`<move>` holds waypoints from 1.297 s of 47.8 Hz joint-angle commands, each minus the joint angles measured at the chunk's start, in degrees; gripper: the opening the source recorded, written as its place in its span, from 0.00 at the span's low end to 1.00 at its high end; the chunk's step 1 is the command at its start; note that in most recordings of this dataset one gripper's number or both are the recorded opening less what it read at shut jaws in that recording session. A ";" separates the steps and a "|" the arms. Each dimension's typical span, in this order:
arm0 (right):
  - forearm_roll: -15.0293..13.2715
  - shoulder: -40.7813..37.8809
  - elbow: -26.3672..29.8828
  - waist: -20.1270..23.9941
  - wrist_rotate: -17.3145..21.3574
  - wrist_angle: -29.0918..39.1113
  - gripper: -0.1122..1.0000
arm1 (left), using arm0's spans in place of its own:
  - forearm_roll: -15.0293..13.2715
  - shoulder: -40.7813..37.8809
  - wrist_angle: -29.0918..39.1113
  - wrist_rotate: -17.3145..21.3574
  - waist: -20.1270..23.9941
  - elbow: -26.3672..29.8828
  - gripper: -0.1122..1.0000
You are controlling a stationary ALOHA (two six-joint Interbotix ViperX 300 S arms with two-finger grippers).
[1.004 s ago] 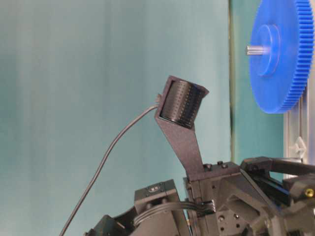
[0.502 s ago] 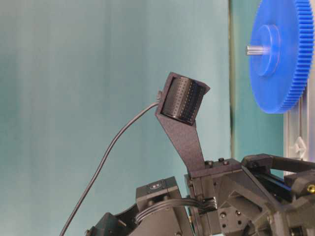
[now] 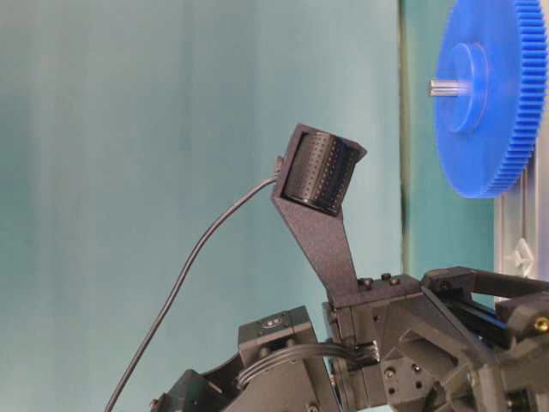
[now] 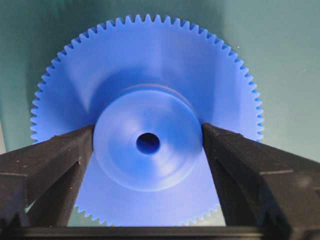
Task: Insert the small gear onto the shaft.
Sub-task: 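Close the left gripper on the small gear's hub and lift it, then carry the small gear up to the empty shaft on the rail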
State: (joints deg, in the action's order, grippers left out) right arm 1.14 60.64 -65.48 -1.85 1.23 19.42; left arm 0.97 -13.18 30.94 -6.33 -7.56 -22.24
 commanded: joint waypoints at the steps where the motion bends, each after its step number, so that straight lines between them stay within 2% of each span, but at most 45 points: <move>1: 0.09 -0.35 0.62 -0.18 0.26 -0.44 0.64 | 0.00 0.35 -0.44 0.18 -0.18 0.70 0.87; 7: 0.09 -0.26 0.62 -0.18 0.26 -0.44 0.64 | -0.09 0.44 -0.35 0.26 -0.18 0.70 0.74; 33: 0.09 1.58 0.18 -0.18 0.26 0.00 0.64 | 0.18 2.11 1.05 0.35 -0.18 1.23 0.74; 62: 0.09 2.46 0.09 -0.18 0.26 0.35 0.64 | 0.26 11.69 14.06 0.53 0.26 5.27 0.74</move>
State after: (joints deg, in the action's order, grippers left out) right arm 1.14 63.37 -66.01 -1.85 1.14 20.04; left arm 1.05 -5.10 43.24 -5.89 -7.65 -18.90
